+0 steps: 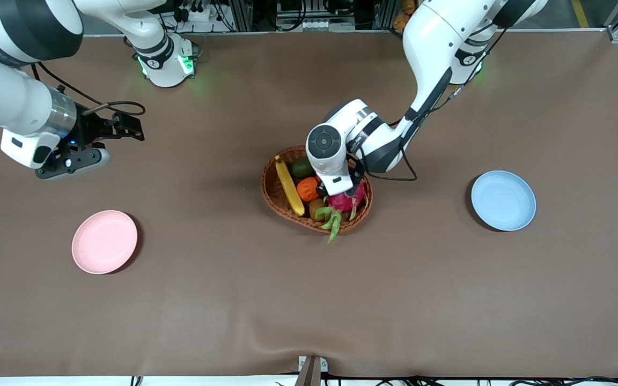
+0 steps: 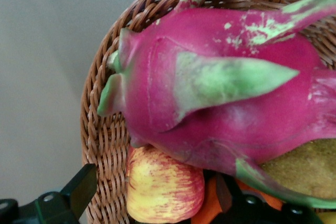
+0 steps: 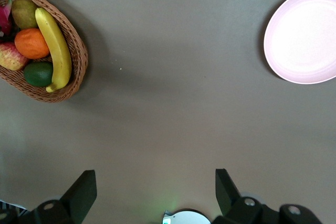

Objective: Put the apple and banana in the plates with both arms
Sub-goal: 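Grasp the red apple with the left gripper while the right gripper moves toward the basket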

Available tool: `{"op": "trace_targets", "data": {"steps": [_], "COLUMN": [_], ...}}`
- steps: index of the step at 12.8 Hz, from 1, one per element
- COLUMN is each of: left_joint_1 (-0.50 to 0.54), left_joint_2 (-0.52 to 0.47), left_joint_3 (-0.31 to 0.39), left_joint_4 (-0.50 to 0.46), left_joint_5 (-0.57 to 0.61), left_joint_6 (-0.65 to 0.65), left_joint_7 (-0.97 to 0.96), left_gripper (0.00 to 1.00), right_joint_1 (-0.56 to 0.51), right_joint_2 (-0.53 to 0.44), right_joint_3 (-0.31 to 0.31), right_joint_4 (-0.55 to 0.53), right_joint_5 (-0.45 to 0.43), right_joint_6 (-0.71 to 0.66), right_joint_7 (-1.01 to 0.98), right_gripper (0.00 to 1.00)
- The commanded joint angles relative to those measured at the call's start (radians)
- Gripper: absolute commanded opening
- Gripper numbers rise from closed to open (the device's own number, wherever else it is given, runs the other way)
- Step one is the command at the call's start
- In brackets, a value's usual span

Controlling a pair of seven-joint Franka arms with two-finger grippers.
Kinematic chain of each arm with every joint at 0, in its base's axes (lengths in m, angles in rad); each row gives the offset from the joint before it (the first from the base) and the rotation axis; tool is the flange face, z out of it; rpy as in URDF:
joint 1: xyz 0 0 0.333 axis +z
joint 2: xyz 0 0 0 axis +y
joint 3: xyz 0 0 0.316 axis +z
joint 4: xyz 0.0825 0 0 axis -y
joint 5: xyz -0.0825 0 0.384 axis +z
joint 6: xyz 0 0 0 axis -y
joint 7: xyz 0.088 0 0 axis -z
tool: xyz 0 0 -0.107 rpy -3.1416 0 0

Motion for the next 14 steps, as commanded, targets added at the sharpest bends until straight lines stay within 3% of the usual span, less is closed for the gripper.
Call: {"op": "trace_targets", "data": {"steps": [1, 4, 7, 8, 10, 14], "left_joint_1": [-0.014, -0.014, -0.014, -0.014, -0.012, -0.003], "left_joint_2": [0.017, 0.031, 0.040, 0.042, 0.034, -0.037], "left_joint_3": [0.010, 0.010, 0.010, 0.008, 0.008, 0.007], "left_joint_4": [0.014, 0.013, 0.008, 0.007, 0.010, 0.023], "left_joint_5": [0.011, 0.010, 0.010, 0.008, 0.007, 0.010], "left_joint_6": [0.023, 0.026, 0.025, 0.025, 0.023, -0.042], "left_joint_7": [-0.025, -0.025, -0.026, -0.026, -0.033, -0.025], "left_gripper": [1.00, 1.00, 0.76, 0.61, 0.00, 0.00], "right_joint_1": [0.003, -0.007, -0.070, -0.086, -0.090, -0.089], "right_joint_2": [-0.015, -0.029, -0.046, -0.049, -0.064, -0.075], "right_joint_3": [-0.007, -0.010, -0.013, -0.013, -0.013, -0.013], "right_joint_4": [-0.016, -0.016, -0.014, -0.016, -0.025, -0.039], "right_joint_5": [0.012, 0.011, 0.002, 0.002, 0.002, 0.002], "right_joint_6": [-0.006, 0.001, 0.075, 0.072, 0.063, 0.067], "right_joint_7": [0.004, 0.004, -0.002, -0.003, -0.003, 0.001], "right_gripper": [1.00, 1.00, 1.00, 1.00, 1.00, 1.00]}}
